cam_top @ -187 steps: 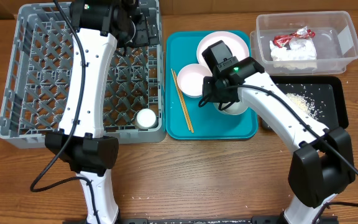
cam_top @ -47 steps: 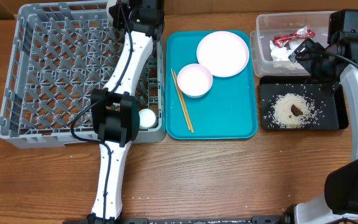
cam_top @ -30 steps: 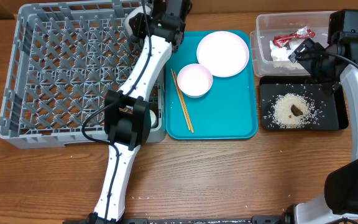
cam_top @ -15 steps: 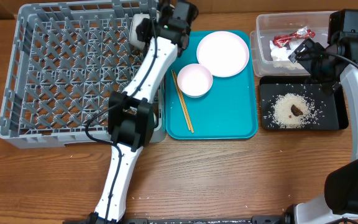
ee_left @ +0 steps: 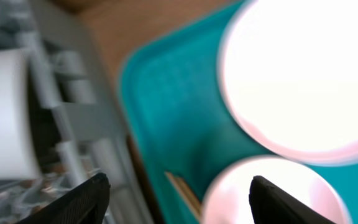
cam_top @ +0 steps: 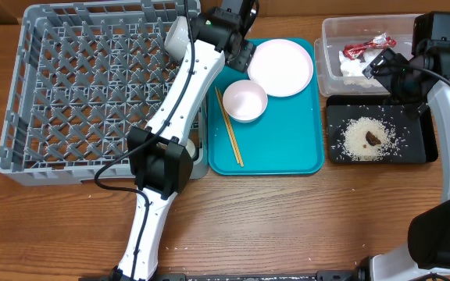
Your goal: Sort waste into correct bins and load items into the dishwasher
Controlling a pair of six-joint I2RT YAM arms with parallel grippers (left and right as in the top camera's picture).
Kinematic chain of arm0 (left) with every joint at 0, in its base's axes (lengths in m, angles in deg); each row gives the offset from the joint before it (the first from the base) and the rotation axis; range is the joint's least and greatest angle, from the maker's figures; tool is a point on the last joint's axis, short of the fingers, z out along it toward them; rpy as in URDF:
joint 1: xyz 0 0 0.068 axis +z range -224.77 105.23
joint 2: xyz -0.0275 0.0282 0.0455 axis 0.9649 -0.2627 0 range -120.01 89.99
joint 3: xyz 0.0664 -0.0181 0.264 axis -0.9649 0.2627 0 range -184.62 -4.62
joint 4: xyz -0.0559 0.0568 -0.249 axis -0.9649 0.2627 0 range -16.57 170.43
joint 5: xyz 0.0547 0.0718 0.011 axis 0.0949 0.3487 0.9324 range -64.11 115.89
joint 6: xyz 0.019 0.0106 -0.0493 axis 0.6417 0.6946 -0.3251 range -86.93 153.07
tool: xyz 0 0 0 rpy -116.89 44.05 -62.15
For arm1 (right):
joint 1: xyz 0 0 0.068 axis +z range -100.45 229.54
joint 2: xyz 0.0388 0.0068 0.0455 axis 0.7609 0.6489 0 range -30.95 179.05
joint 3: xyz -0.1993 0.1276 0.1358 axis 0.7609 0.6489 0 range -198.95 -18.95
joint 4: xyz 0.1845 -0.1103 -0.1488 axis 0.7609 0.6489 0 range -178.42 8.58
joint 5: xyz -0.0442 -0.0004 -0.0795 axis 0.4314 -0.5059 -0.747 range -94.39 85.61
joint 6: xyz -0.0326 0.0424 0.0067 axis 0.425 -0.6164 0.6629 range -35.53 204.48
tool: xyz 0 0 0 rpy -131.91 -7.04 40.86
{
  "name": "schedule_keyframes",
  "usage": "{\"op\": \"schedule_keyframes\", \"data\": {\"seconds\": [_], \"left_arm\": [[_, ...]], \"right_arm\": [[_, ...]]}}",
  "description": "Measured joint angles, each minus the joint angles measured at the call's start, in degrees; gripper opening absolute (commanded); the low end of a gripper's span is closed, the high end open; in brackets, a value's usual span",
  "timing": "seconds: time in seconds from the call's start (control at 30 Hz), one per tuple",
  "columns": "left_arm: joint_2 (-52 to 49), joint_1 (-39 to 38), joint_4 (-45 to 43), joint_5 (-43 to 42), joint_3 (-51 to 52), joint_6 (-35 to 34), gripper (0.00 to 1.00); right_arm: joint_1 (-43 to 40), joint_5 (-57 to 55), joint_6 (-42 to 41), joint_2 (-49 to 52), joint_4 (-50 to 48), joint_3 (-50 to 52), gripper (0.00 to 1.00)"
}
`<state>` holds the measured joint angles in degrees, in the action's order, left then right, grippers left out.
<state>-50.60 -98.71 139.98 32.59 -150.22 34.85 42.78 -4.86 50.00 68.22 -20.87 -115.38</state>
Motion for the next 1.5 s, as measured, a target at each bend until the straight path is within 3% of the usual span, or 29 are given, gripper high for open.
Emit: {"op": "schedule_keyframes", "data": {"seconds": [0.17,0.27,0.43,0.53,0.57,0.67,1.1,1.2,1.4,1.5], "left_arm": [[-1.3,0.8,4.4,-9.1,0.0,5.6,0.74],[-3.6,0.9,5.1,-11.0,0.0,7.9,0.67],[-8.6,0.9,5.0,-12.3,0.0,9.6,0.64],[-10.5,1.0,4.9,-12.4,0.0,10.5,0.42],[-10.7,1.2,4.7,-12.5,0.0,10.7,0.23],[-11.1,1.8,4.7,-12.6,0.0,10.7,0.04],[-5.8,3.0,10.2,-12.3,-3.1,9.1,0.04],[1.4,3.2,10.2,-4.5,-4.3,5.0,0.04],[11.5,4.9,12.2,36.0,-7.5,-12.6,0.04],[9.3,6.0,14.5,44.9,-6.5,-16.7,0.04]], "right_arm": [[0.0,0.0,0.0,0.0,0.0,0.0,1.00],[0.0,0.0,0.0,0.0,0.0,0.0,1.00],[0.0,0.0,0.0,0.0,0.0,0.0,1.00],[0.0,0.0,0.0,0.0,0.0,0.0,1.00],[0.0,0.0,0.0,0.0,0.0,0.0,1.00],[0.0,0.0,0.0,0.0,0.0,0.0,1.00],[0.0,0.0,0.0,0.0,0.0,0.0,1.00],[0.0,0.0,0.0,0.0,0.0,0.0,1.00],[0.0,0.0,0.0,0.0,0.0,0.0,1.00],[0.0,0.0,0.0,0.0,0.0,0.0,1.00]]}}
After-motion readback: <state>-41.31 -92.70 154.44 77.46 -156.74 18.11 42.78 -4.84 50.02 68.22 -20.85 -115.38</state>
